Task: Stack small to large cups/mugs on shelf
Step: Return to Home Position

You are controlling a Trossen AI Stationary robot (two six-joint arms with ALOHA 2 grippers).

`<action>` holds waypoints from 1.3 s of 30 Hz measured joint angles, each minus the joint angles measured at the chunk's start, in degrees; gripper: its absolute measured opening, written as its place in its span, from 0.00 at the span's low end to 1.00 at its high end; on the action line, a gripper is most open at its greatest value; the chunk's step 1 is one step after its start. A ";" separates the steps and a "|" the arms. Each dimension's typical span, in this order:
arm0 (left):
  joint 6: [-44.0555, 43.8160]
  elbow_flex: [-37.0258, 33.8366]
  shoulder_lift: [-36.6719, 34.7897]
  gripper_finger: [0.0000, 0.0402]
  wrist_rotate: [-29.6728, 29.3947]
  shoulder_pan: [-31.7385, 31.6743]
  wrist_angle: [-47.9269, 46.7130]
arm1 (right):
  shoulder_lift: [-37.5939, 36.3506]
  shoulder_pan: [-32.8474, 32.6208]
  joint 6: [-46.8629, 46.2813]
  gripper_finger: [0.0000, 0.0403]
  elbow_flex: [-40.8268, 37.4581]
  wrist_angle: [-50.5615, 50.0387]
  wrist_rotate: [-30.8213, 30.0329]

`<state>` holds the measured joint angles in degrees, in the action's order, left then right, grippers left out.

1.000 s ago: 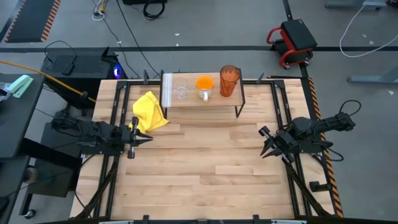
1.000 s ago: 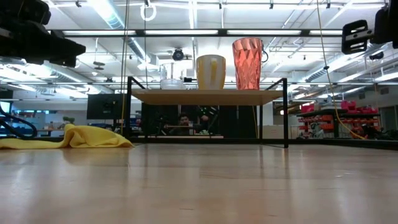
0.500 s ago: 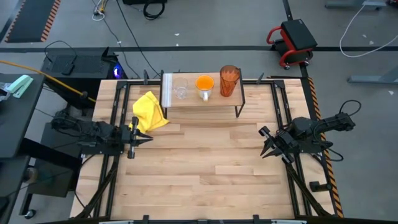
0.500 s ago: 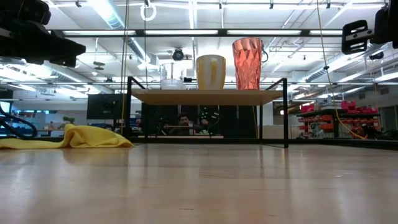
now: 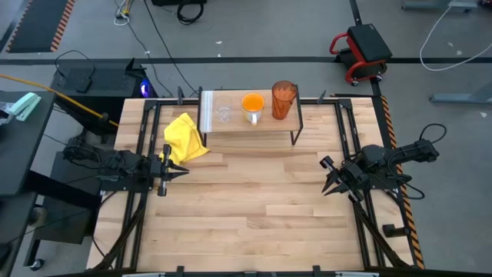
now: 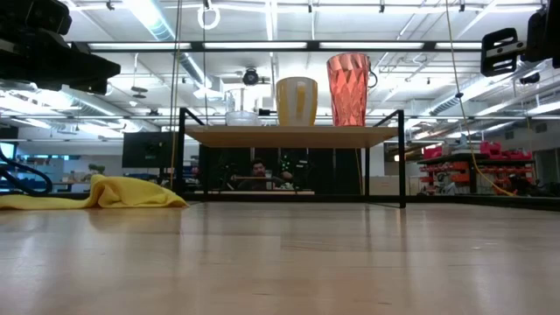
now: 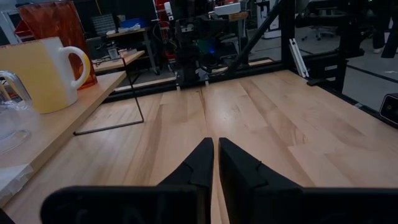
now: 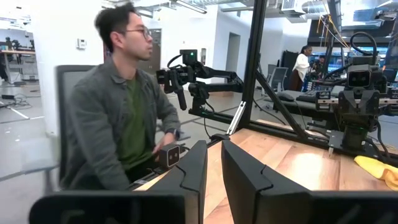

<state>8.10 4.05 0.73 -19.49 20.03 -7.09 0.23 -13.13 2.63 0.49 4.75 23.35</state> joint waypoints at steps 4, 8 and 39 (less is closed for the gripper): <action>0.00 0.00 0.00 0.08 0.00 0.00 0.00 | 0.00 0.01 0.00 0.14 0.00 0.00 0.00; 0.00 -0.02 0.00 0.09 0.00 0.00 0.00 | 0.00 0.01 0.00 0.14 0.02 0.00 0.00; 0.00 -0.04 0.00 0.10 0.00 0.02 0.00 | 0.00 0.00 0.01 0.14 0.02 0.02 0.00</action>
<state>8.10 4.01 0.73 -19.49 20.05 -7.09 0.23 -13.14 2.64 0.51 4.78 23.35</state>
